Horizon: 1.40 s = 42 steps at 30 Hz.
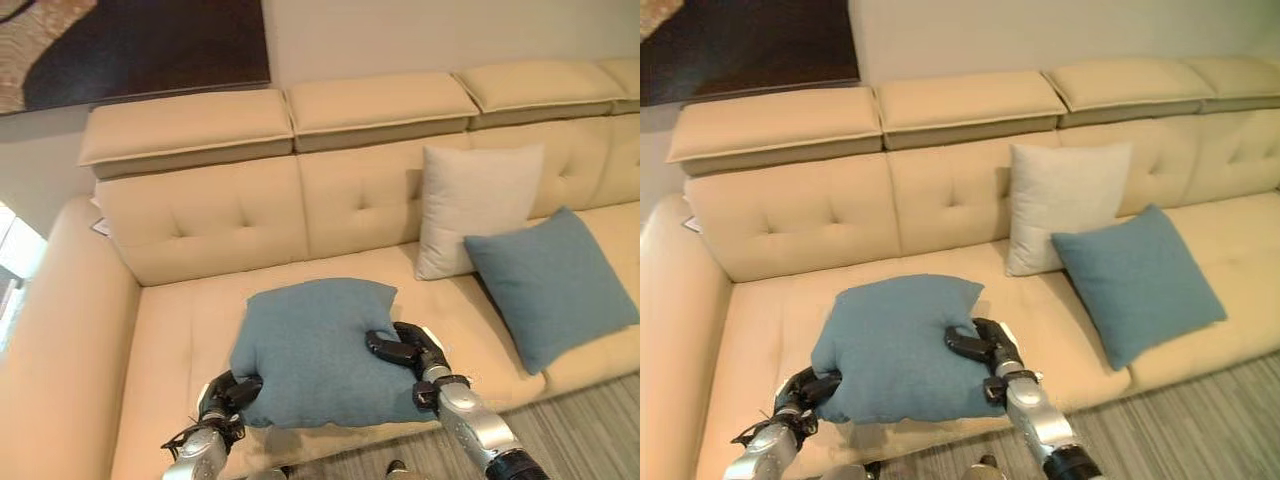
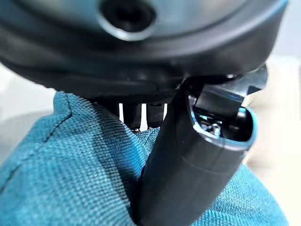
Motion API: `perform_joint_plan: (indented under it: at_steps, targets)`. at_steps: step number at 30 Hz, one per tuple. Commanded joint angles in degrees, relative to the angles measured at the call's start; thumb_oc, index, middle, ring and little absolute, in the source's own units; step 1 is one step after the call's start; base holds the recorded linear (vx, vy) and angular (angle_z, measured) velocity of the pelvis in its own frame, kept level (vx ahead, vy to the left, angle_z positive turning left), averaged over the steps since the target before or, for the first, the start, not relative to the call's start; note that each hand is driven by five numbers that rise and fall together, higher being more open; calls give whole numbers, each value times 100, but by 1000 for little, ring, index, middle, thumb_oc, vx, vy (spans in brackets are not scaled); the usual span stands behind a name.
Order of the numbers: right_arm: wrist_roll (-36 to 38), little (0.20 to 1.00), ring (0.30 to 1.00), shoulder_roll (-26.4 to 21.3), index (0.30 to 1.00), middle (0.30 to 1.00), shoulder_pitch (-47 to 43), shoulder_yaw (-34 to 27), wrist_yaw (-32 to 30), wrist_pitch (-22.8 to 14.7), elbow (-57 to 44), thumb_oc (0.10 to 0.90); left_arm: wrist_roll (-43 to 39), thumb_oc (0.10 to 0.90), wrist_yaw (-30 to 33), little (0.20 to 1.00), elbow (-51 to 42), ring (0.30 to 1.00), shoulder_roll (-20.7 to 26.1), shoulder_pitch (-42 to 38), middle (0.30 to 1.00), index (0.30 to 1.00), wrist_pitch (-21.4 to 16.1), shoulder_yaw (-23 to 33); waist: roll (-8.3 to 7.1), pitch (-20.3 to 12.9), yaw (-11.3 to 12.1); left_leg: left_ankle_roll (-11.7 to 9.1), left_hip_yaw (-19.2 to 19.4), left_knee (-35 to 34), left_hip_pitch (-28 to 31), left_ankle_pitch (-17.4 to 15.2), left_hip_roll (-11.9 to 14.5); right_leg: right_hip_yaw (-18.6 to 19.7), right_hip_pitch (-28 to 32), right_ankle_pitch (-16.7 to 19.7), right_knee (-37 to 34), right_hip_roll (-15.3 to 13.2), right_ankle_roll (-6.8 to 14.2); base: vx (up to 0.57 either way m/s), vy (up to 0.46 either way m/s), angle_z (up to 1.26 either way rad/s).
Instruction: Pick up all the scattered cushions and arrange them neatly on the sofa.
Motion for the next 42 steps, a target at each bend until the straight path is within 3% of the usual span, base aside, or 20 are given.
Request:
perform_joint_plan:
  at_steps: [1, 3, 4, 6, 10, 14, 17, 21, 24, 26, 27, 28, 31, 35, 37, 42]
  targets:
    - [-232, 300, 300, 146, 300, 300, -788, 307, 456, -496, -844, 400, 248, 400, -387, 300, -1134, 300, -296, -1089, 300, 300, -659, -274, -67, -345, -31, 97, -219, 111, 31, -562, 42, 682, -234, -51, 380, 414, 130, 199, 119, 50]
    - [-204, 300, 300, 51, 300, 300, -878, 338, 544, -497, -824, 400, 321, 400, -442, 300, -1145, 300, -242, -1165, 300, 300, -685, -245, -98, -320, -54, 99, -259, 75, 80, -565, -8, 722, -237, -128, 183, 510, 104, 119, 25, 50]
    - [-270, 300, 300, -210, 300, 300, -1025, 396, 731, -532, -896, 400, 447, 400, -524, 300, -1147, 300, -32, -1306, 300, 300, -729, -154, -181, -293, -52, 78, -273, 17, 126, -599, -63, 562, -272, -149, -302, 546, 92, 94, -40, 54]
    - [-451, 300, 300, -480, 300, 300, -1186, 336, 824, -513, -784, 400, 663, 400, -531, 300, -1070, 300, 123, -1552, 300, 300, -776, -51, -272, -345, -65, 37, -255, -94, 149, -579, -55, 446, -212, -8, -630, 487, 199, 111, -72, 40]
    - [-672, 300, 300, -1238, 300, 300, -1710, 429, 933, -576, -569, 400, 814, 400, -438, 300, -708, 300, 490, -2335, 300, 300, -931, -114, -357, -370, -137, -26, -205, -304, 69, -457, -28, 671, -333, 84, -809, 584, 265, 62, -73, 3]
    - [-1230, 300, 300, -1976, 300, 300, -2705, 723, 806, -662, -407, 400, 1022, 400, -171, 300, -395, 300, 786, -3242, 300, 300, -1098, -288, -317, -251, -238, -92, -190, -360, -225, -354, 17, 859, -648, 118, -861, 638, 251, -50, -77, -14]
    - [-1504, 300, 300, -2209, 300, 300, -3471, 1042, 630, -665, -297, 400, 1160, 400, 59, 300, -284, 300, 907, -3786, 300, 300, -1174, -438, -238, -179, -313, -130, -116, -358, -474, -296, 58, 953, -934, 152, -890, 684, 216, -61, -61, -11]
    - [-1654, 300, 300, -2369, 300, 300, -4343, 1367, 371, -719, -97, 400, 1475, 400, 423, 300, -113, 300, 985, -4654, 300, 300, -1200, -675, -163, -21, -360, -163, -130, -297, -839, -217, 93, 975, -1297, 183, -850, 731, 183, -89, -94, -19]
    - [-1921, 300, 300, -2500, 300, 300, -5317, 1582, -213, -803, 353, 400, 1692, 400, 957, 300, -3, 300, 1116, -5660, 300, 300, -1352, -895, -57, 166, -376, -206, -199, -200, -1209, -131, 148, 975, -1658, 131, -730, 778, 135, -52, -100, -1]
    - [-1919, 300, 300, -2499, 300, 300, -5332, 1586, -214, -805, 360, 400, 1692, 400, 958, 300, 0, 300, 1118, -5670, 300, 300, -1352, -892, -59, 153, -382, -204, -201, -208, -1241, -102, 142, 974, -1683, 161, -748, 774, 135, -4, -80, 0]
    - [-2398, 300, 300, -2696, 300, 300, -5879, 1622, -683, -909, 238, 400, 2065, 400, 1552, 300, -347, 300, 1421, -6005, 300, 300, -1539, -726, 19, 256, -378, -227, -215, -174, -1372, -102, 160, 986, -1875, 87, -636, 815, 121, 6, -87, 0]
    - [-2399, 300, 300, -2694, 300, 300, -5893, 1627, -684, -909, 241, 400, 2069, 400, 1556, 300, -349, 300, 1423, -6010, 300, 300, -1537, -721, 17, 250, -383, -226, -214, -180, -1398, -71, 155, 988, -1897, 119, -651, 811, 119, -8, -98, -8]
    - [-2950, 300, 300, -2907, 300, 300, -6462, 1616, -1257, -967, 160, 400, 2426, 400, 2326, 300, -775, 300, 1761, -6038, 300, 300, -1726, -184, 114, 300, -344, -246, -198, -187, -1665, 10, 164, 992, -2250, 80, -529, 857, 105, -9, -58, -12]
    - [-3405, 300, 300, -2934, 300, 300, -6734, 1773, -1576, -1031, 261, 400, 2952, 400, 3077, 300, -764, 300, 1869, -5864, 300, 300, -1642, 232, 142, 323, -270, -258, -181, -241, -1811, 81, 165, 980, -2451, 67, -486, 856, 105, -14, -44, -8]
    - [-3668, 300, 300, -2844, 300, 300, -6895, 1921, -1775, -1008, 377, 400, 3457, 400, 3672, 300, -581, 300, 1937, -5730, 300, 300, -1332, 487, 131, 366, -215, -277, -172, -295, -1870, 120, 160, 975, -2521, 59, -492, 850, 115, -4, -29, -4]
    - [-3916, 300, 300, -2440, 300, 300, -7528, 2593, -2056, -969, 1159, 400, 3662, 400, 4223, 300, 738, 300, 1864, -5826, 300, 300, -938, 419, 112, 492, -134, -328, -194, -438, -2045, 255, 181, 915, -2706, 142, -563, 853, 122, -15, -48, 11]
